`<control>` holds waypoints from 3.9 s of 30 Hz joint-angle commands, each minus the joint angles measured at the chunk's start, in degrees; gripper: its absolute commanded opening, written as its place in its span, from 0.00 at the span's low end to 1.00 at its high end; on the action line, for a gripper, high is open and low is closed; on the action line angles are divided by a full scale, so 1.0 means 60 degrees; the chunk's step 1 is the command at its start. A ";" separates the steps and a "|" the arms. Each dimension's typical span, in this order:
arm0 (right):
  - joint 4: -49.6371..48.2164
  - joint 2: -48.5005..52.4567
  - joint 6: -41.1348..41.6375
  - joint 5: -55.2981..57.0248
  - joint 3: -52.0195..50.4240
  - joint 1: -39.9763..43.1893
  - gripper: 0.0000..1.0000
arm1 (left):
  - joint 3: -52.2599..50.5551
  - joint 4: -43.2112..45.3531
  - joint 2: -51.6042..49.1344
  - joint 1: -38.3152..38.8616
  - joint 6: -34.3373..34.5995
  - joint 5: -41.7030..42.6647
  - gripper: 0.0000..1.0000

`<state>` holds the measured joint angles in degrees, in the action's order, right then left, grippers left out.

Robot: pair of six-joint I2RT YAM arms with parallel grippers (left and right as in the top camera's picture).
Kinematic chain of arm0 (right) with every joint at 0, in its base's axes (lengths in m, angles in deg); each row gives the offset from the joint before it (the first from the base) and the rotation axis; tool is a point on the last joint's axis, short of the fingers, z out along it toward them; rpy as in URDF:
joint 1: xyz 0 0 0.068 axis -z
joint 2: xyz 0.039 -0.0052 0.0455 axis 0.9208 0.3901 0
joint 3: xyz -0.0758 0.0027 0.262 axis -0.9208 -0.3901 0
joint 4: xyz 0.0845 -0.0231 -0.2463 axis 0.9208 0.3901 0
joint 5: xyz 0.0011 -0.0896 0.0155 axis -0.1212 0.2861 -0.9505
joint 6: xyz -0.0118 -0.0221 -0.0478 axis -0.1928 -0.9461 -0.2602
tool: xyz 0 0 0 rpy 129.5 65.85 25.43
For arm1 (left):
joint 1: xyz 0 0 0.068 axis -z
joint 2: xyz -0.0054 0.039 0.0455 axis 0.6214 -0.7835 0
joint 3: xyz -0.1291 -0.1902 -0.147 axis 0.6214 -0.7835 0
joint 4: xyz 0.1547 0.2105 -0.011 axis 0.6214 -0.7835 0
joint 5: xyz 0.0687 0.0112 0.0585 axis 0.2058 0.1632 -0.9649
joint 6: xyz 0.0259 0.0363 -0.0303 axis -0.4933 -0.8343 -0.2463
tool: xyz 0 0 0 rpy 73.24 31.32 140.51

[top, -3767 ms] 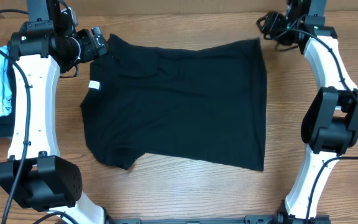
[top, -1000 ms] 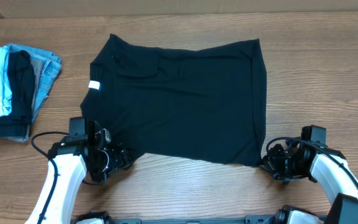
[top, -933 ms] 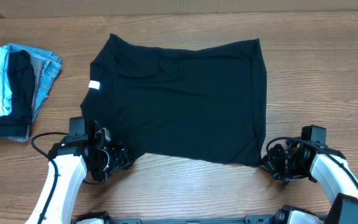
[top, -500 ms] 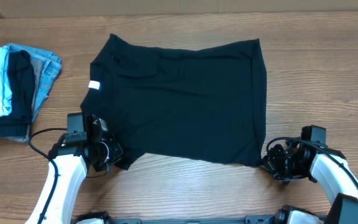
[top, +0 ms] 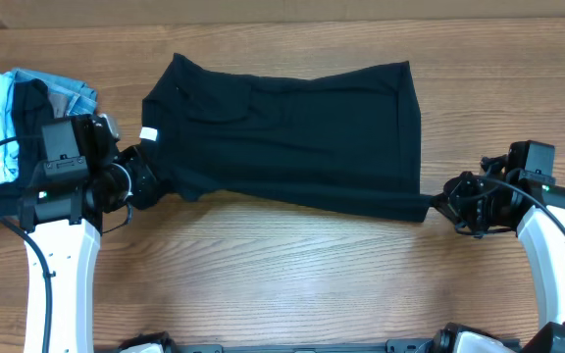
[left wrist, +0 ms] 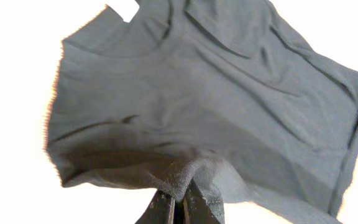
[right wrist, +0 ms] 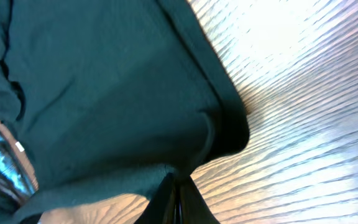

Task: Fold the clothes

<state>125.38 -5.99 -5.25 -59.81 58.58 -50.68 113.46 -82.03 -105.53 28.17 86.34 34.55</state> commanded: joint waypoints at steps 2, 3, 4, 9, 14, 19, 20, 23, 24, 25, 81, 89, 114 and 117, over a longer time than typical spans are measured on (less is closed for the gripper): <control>-0.0393 -0.0131 -0.0062 0.0878 0.0444 -0.0036 0.04 | 0.0189 0.0040 0.0102 -0.0113 -0.0255 -0.0481 0.04; -0.0561 -0.0131 -0.0062 0.0878 0.0441 -0.0036 0.04 | 0.0189 0.0036 0.0095 -0.0113 -0.0251 -0.0477 0.04; -0.0696 -0.0131 -0.0062 0.0882 0.0441 -0.0036 0.04 | 0.0189 0.0040 0.0095 -0.0113 -0.0251 -0.0481 0.04; -0.1457 -0.0095 -0.0291 0.0980 0.0441 -0.0040 0.04 | 0.0186 0.0124 0.0066 -0.0109 0.0076 -0.1078 0.04; -0.2044 -0.0069 -0.0321 0.1016 0.0441 -0.0047 0.04 | 0.0171 0.0601 -0.0528 -0.0106 0.0255 -0.1202 0.04; -0.2284 -0.0051 -0.0834 0.1053 0.0437 -0.0273 0.04 | 0.0171 0.1104 -0.1657 -0.0098 0.0321 -0.1195 0.04; -0.2393 0.0000 -0.0896 0.1049 0.0437 -0.0430 0.04 | 0.0171 0.1275 -0.1730 -0.0098 0.0321 -0.1195 0.04; -0.3060 0.0572 -0.0892 0.1089 0.0437 -0.1060 0.04 | 0.0171 0.1916 -0.1803 -0.0098 0.0313 -0.1202 0.04; -0.3206 0.0812 -0.0889 0.1129 0.0437 -0.1177 0.04 | 0.0171 0.2098 -0.1803 -0.0095 0.0317 -0.1202 0.04; -0.3362 0.1133 -0.0889 0.1228 0.0437 -0.1239 0.04 | 0.0171 0.2248 -0.1821 -0.0095 0.0317 -0.1202 0.04; -0.2841 0.2186 -0.1537 0.2302 0.0430 -0.1708 0.57 | 0.0171 0.5679 -0.4302 0.0426 -0.0157 -0.0430 0.52; -0.2575 0.2186 -0.1537 0.2306 0.0430 -0.1708 0.57 | 0.0171 0.1647 -0.4299 0.0404 -0.0178 -0.0973 0.56; -0.2379 0.2186 -0.1537 0.2379 0.0430 -0.1708 0.57 | 0.0175 0.2579 -0.7107 0.0127 -0.1235 -0.0437 0.50; -0.2382 0.2186 -0.1537 0.2382 0.0430 -0.1708 0.57 | 0.0178 0.2783 -0.7184 -0.0051 -0.1173 -0.0448 0.50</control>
<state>111.42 6.99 -14.28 -46.15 59.98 -60.80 116.48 -66.51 -143.25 29.57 78.50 36.85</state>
